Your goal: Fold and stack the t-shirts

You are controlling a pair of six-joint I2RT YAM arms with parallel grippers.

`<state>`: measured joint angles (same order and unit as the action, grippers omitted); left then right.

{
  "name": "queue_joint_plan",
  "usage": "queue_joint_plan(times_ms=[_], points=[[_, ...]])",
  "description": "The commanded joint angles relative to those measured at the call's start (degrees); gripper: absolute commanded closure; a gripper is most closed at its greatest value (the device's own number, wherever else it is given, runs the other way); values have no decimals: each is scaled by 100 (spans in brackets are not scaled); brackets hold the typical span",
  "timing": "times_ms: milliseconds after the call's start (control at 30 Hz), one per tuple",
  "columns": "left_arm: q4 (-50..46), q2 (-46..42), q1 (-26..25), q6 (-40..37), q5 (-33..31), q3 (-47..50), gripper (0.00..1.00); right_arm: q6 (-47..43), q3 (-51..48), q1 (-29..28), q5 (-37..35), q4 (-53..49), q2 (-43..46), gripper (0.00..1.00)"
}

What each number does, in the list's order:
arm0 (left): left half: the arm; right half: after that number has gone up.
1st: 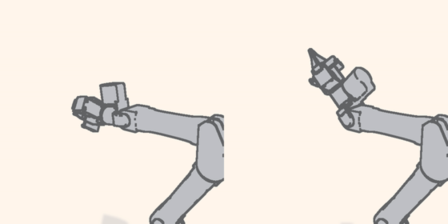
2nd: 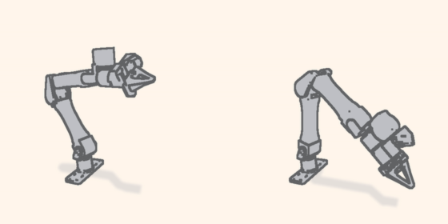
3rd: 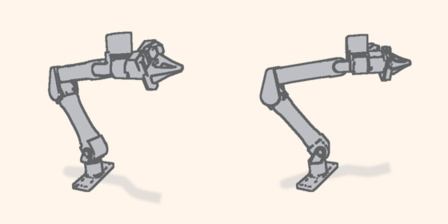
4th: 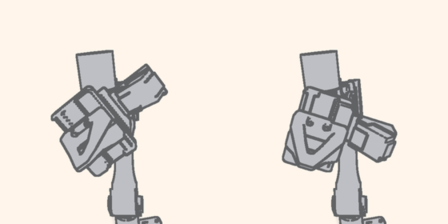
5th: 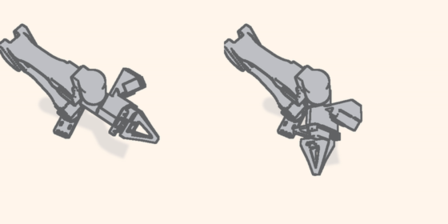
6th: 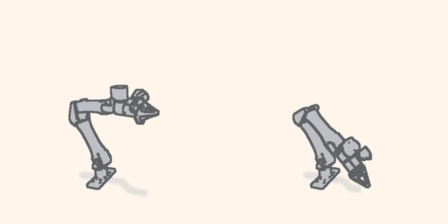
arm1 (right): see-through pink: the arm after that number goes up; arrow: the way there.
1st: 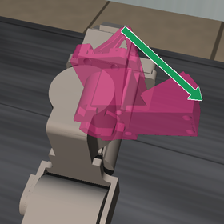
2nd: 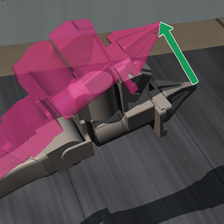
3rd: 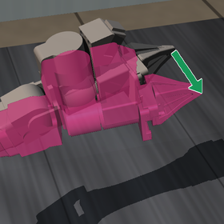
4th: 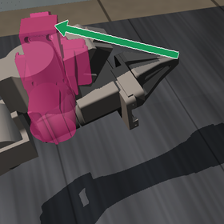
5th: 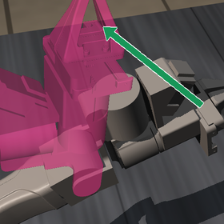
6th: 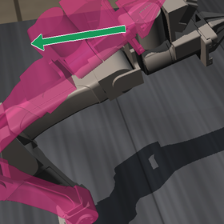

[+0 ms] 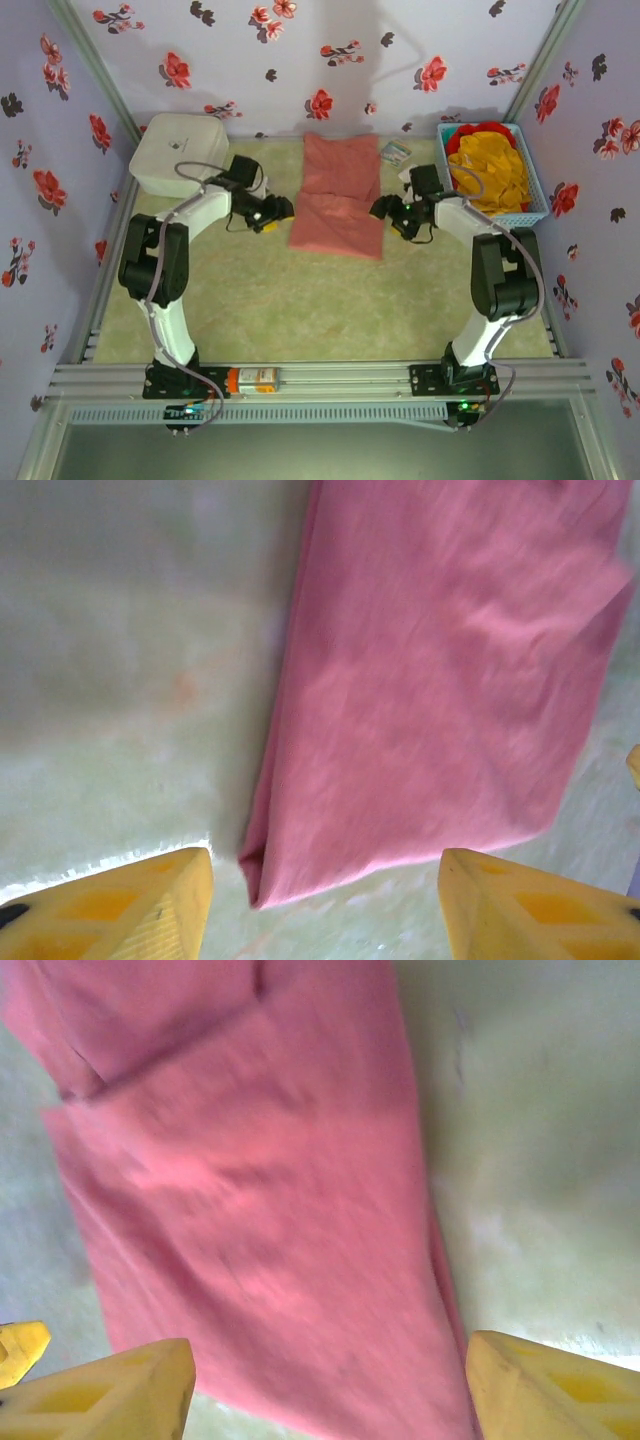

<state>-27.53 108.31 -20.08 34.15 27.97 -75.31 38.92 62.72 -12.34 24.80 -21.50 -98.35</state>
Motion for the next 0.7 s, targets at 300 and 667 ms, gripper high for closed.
queue_joint_plan(times_ms=[300,667], points=[[608,343,-357,133,187,459,39,298,-981,-659,-584,509,11,41],[795,718,-525,453,191,344,60,741,-977,-955,-561,937,-228,58]])
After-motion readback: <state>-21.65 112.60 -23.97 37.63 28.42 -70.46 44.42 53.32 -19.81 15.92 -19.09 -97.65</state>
